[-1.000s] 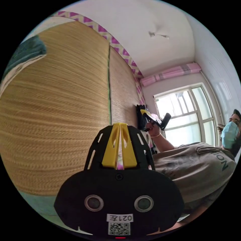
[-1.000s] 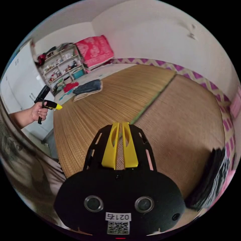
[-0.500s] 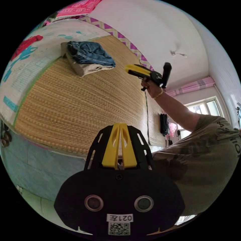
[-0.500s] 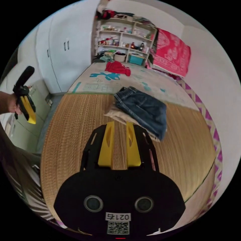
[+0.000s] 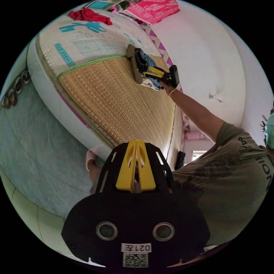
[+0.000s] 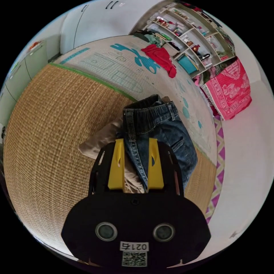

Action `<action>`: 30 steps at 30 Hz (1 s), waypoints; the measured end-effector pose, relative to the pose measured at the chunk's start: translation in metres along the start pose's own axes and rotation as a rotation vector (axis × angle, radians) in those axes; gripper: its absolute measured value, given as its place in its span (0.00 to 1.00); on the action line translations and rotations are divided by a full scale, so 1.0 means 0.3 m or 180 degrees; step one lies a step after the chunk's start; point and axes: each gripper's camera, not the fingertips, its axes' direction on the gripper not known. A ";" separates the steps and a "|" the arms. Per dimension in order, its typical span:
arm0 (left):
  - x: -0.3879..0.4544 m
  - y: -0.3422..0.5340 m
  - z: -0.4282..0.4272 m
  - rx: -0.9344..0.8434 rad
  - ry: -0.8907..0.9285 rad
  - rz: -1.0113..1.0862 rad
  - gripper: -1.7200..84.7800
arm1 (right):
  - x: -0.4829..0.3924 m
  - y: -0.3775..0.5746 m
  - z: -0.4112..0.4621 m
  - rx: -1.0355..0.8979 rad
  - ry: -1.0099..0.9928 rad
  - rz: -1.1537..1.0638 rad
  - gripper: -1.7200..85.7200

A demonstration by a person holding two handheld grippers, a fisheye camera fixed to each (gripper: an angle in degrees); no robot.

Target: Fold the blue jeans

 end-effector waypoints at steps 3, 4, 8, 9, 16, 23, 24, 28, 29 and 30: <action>-0.044 0.017 -0.006 0.0016 0.0012 -0.0028 0.01 | 0.051 -0.033 -0.008 0.0025 -0.0016 0.0048 0.12; -0.049 0.020 -0.006 0.0015 0.0005 -0.0027 0.01 | 0.095 -0.045 -0.017 -0.0013 -0.0195 0.0219 0.10; -0.063 0.032 -0.017 0.0022 -0.0022 0.0033 0.01 | 0.277 -0.032 -0.086 0.0039 -0.0697 0.1126 0.07; -0.063 0.032 -0.020 0.0023 -0.0040 0.0058 0.01 | 0.346 0.005 -0.129 0.0183 -0.0823 0.1460 0.07; -0.034 -0.028 -0.001 -0.0024 -0.0041 0.0294 0.01 | 0.677 0.450 -0.532 0.1058 -0.1047 0.2728 0.06; 0.073 -0.166 0.128 -0.0276 0.0088 0.0691 0.01 | 0.658 0.914 -0.917 0.1191 -0.0932 0.3084 0.05; 0.089 -0.192 0.161 -0.0334 0.0133 0.0735 0.01 | 0.621 0.966 -0.962 0.1097 -0.0897 0.3097 0.05; 0.132 -0.272 0.263 -0.0492 0.0302 0.0836 0.01 | 0.464 1.075 -1.006 0.0705 -0.0924 0.3332 0.05; 0.147 -0.296 0.293 -0.0540 0.0355 0.0870 0.01 | 0.438 1.080 -1.005 0.0615 -0.0868 0.3334 0.05; 0.166 -0.317 0.318 -0.0575 0.0392 0.0915 0.01 | 0.381 1.082 -1.004 0.0426 -0.0686 0.3297 0.05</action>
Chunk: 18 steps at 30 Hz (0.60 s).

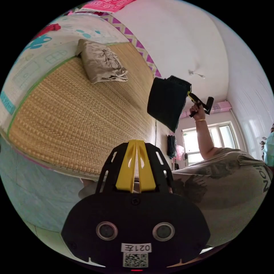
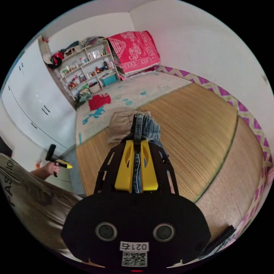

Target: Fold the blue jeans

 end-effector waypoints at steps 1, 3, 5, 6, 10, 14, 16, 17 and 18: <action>0.005 -0.013 0.010 -0.0016 0.0009 0.0022 0.01 | -0.029 0.053 0.012 -0.0028 0.0211 -0.0021 0.05; 0.024 -0.052 0.048 -0.0075 0.0028 0.0096 0.01 | -0.076 0.135 0.054 -0.0033 0.0350 -0.0017 0.05; 0.030 -0.074 0.079 -0.0128 0.0055 0.0118 0.01 | -0.147 0.215 0.140 -0.0137 0.0431 -0.0055 0.06; 0.029 -0.086 0.102 -0.0170 0.0075 0.0117 0.01 | -0.203 0.268 0.226 -0.0286 0.0435 -0.0102 0.06; 0.029 -0.125 0.163 -0.0314 0.0087 0.0106 0.01 | -0.291 0.446 0.550 -0.0886 0.0202 0.0195 0.06; 0.043 -0.158 0.170 -0.0357 0.0034 0.0126 0.01 | -0.305 0.499 0.591 -0.0673 0.0071 0.0324 0.07; 0.033 -0.165 0.166 -0.0359 0.0025 0.0079 0.01 | -0.338 0.507 0.604 -0.0559 0.0217 0.0063 0.13; 0.023 -0.169 0.165 -0.0360 0.0028 0.0038 0.01 | -0.347 0.510 0.618 -0.0586 0.0231 -0.0019 0.14; 0.015 -0.174 0.167 -0.0366 0.0038 -0.0009 0.01 | -0.367 0.517 0.656 -0.0645 0.0265 -0.0187 0.16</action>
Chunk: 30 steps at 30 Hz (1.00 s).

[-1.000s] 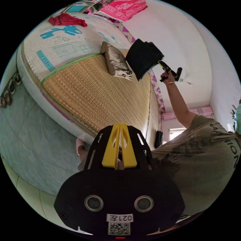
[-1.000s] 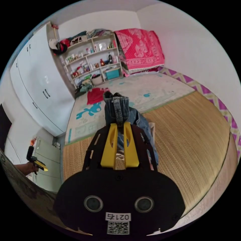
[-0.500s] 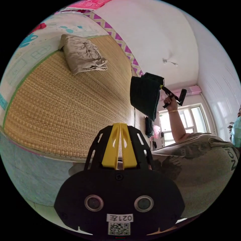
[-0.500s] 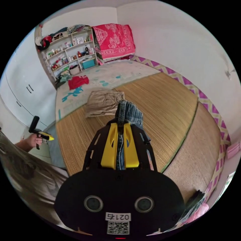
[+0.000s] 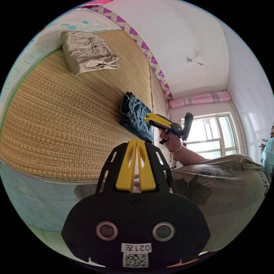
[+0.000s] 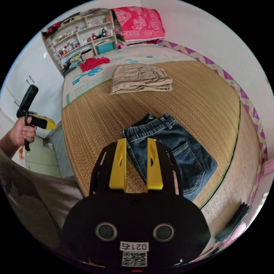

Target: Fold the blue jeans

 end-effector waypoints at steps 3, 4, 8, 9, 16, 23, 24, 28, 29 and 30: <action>-0.001 -0.015 0.000 -0.0005 0.0012 -0.0083 0.01 | -0.048 -0.006 0.144 -0.0261 0.0064 -0.0274 0.18; 0.004 -0.018 -0.001 -0.0007 0.0008 -0.0086 0.01 | -0.068 -0.007 0.206 -0.0338 0.0184 -0.0378 0.19; 0.052 -0.043 -0.008 -0.0058 -0.0093 -0.0090 0.01 | -0.087 0.018 0.352 -0.0419 0.0764 -0.0571 0.15; 0.066 -0.051 -0.010 -0.0066 -0.0110 -0.0089 0.01 | -0.072 0.033 0.373 -0.0436 0.0758 -0.0568 0.12; 0.164 -0.130 0.051 -0.0104 -0.0176 -0.0081 0.01 | 0.489 0.361 0.074 0.0593 -0.0693 0.1180 0.08; 0.437 -0.280 0.340 -0.0217 -0.0182 0.0284 0.01 | 1.080 1.195 -0.237 0.1598 -0.1001 0.2457 0.08; 0.495 -0.302 0.403 -0.0223 -0.0246 0.0359 0.01 | 1.158 1.357 -0.240 0.1666 -0.0958 0.2626 0.08; 0.656 -0.361 0.618 -0.0379 -0.0178 0.0516 0.01 | 1.409 1.902 -0.022 0.1067 -0.0899 0.3403 0.09; 0.702 -0.374 0.687 -0.0440 -0.0134 0.0502 0.01 | 1.439 1.978 0.033 0.0977 -0.1031 0.3562 0.08; 0.746 -0.384 0.752 -0.0507 -0.0097 0.0478 0.01 | 1.478 2.120 0.137 0.0875 -0.1227 0.3863 0.06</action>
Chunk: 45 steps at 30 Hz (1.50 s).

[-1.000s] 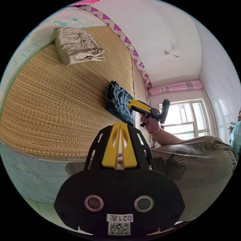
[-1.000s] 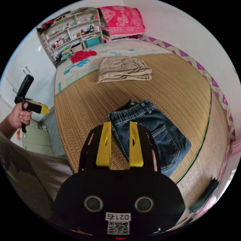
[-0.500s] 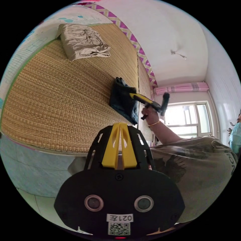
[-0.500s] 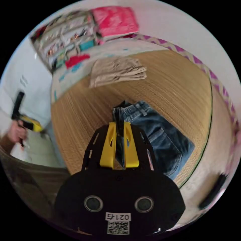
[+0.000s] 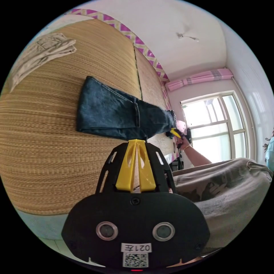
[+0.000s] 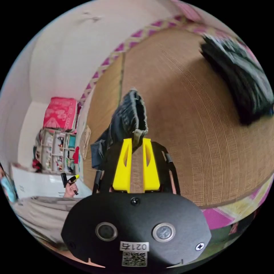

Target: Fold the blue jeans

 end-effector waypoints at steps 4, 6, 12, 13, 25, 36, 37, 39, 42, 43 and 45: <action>0.134 -0.064 0.136 -0.0141 -0.0021 -0.0018 0.01 | 0.327 0.069 0.085 0.0228 -0.0591 0.0560 0.02; 0.222 -0.093 0.192 -0.0163 -0.0056 -0.0033 0.01 | 0.371 0.083 0.137 0.0150 -0.0585 0.0552 0.02; 0.436 -0.161 0.284 -0.0240 -0.0160 0.0090 0.01 | 0.584 0.209 0.226 0.0192 -0.0962 0.1064 0.13; 0.456 -0.167 0.292 -0.0248 -0.0172 0.0090 0.01 | 0.635 0.231 0.257 0.0142 -0.0983 0.1245 0.14; 0.812 -0.274 0.382 -0.0319 -0.0260 -0.0062 0.01 | 0.904 0.203 0.433 0.0469 -0.1571 0.1509 0.10; 1.412 -0.466 0.864 -0.0672 -0.1577 0.1764 0.05 | 1.117 0.155 0.209 0.0856 -0.1137 0.1242 0.07; 1.448 -0.471 0.906 -0.0693 -0.1647 0.1904 0.06 | 1.153 0.173 0.201 0.0796 -0.1087 0.1299 0.08; 1.575 -0.476 1.081 -0.0904 -0.1912 0.2438 0.09 | 1.182 0.217 0.171 0.0790 -0.0862 0.1340 0.09; 1.691 -0.461 1.258 -0.1136 -0.2026 0.2887 0.12 | 1.208 0.316 0.117 0.0883 -0.0826 0.1240 0.08; 1.709 -0.460 1.281 -0.1144 -0.2056 0.2932 0.12 | 1.225 0.364 0.105 0.0907 -0.0963 0.1250 0.08; 1.767 -0.467 1.346 -0.1103 -0.2159 0.2988 0.14 | 1.252 0.441 0.091 0.0949 -0.1190 0.1285 0.08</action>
